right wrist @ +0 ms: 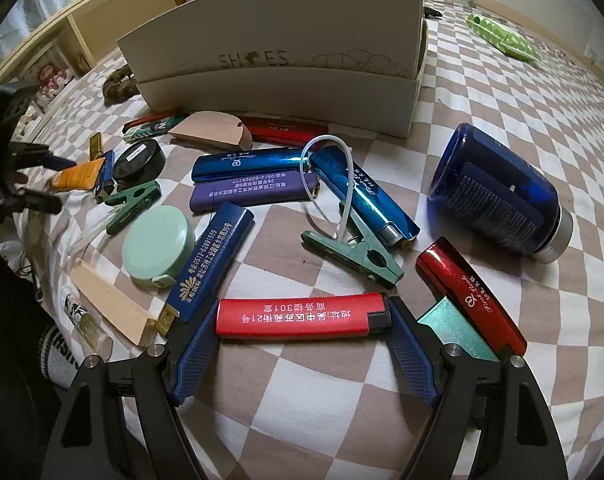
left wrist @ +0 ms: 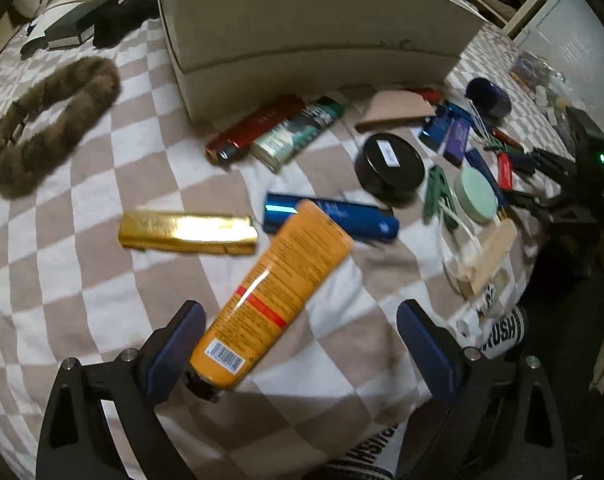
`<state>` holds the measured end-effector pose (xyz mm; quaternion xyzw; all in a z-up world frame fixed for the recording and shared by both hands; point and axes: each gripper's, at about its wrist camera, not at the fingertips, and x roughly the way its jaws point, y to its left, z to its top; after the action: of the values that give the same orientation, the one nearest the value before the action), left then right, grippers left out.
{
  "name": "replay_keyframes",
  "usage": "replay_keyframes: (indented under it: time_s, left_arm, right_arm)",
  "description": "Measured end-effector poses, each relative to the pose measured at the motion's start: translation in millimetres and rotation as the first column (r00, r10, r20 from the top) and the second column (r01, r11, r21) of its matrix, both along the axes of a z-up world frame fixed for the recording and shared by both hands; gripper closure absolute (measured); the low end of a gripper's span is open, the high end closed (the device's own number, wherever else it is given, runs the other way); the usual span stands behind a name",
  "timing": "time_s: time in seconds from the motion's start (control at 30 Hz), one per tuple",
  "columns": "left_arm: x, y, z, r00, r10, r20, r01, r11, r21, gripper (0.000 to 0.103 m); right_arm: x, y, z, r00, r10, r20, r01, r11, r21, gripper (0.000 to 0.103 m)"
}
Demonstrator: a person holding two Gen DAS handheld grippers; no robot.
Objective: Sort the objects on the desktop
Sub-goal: 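Grasp orange hand-cream tube with left tool while right tool grasps red lighter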
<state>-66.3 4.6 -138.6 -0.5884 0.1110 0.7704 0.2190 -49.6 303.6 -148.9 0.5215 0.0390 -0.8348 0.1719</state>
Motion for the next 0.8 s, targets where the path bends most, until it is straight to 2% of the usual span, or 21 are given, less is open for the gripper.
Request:
replay_keyframes:
  time_s: [0.07, 0.17, 0.23, 0.3, 0.4, 0.5, 0.67, 0.7, 0.73, 0.8]
  left_arm:
    - [5.0, 1.1, -0.1, 1.000, -0.007, -0.002, 0.007, 1.000, -0.007, 0.007]
    - [6.0, -0.6, -1.5, 1.000, -0.004, -0.017, 0.004, 1.000, -0.030, 0.023]
    - [4.6, -3.8, -1.4, 0.998, 0.040, -0.041, -0.042, 0.999, -0.031, 0.038]
    - [1.6, -7.3, -1.1, 0.994, 0.083, -0.065, -0.085, 0.996, -0.025, 0.047]
    - [0.4, -9.9, -0.5, 0.992, 0.096, -0.079, -0.097, 0.995, -0.011, 0.047]
    - [3.6, -5.4, -2.3, 0.993, 0.074, -0.097, -0.078, 0.996, -0.041, 0.047]
    - [3.5, -5.6, -7.7, 0.993, 0.097, -0.067, -0.099, 0.995, -0.031, 0.047]
    - [3.5, -5.6, -8.8, 0.993, 0.101, -0.061, -0.103, 0.994, -0.029, 0.044]
    - [3.5, -5.6, -10.0, 0.993, 0.106, -0.055, -0.107, 0.994, -0.026, 0.032]
    - [5.1, -3.7, -14.2, 0.996, 0.092, -0.023, -0.092, 0.996, 0.003, 0.014]
  right_arm:
    - [-0.2, -0.2, 0.0, 1.000, -0.001, 0.000, 0.001, 1.000, 0.002, 0.021]
    - [-0.4, -0.6, 0.0, 1.000, -0.002, -0.001, 0.002, 1.000, 0.004, 0.021]
    - [0.1, -0.9, 0.2, 1.000, -0.005, -0.006, 0.005, 1.000, 0.007, 0.021]
    - [1.1, -1.5, 0.3, 1.000, -0.016, -0.014, 0.016, 1.000, 0.011, 0.021]
    - [2.9, -2.8, 0.6, 0.999, -0.046, -0.029, 0.046, 0.999, 0.018, 0.022]
    - [5.3, -4.9, 1.1, 0.997, -0.068, -0.046, 0.069, 0.997, 0.034, 0.022]
    - [7.2, -4.3, 2.2, 0.995, -0.086, -0.059, 0.088, 0.996, 0.030, 0.022]
    - [7.3, -4.3, 2.3, 0.994, -0.087, -0.060, 0.089, 0.996, 0.029, 0.022]
    - [7.2, -4.3, 2.2, 0.994, -0.087, -0.060, 0.089, 0.996, 0.030, 0.022]
    - [7.2, -4.4, 2.1, 0.994, -0.088, -0.059, 0.090, 0.995, 0.031, 0.022]
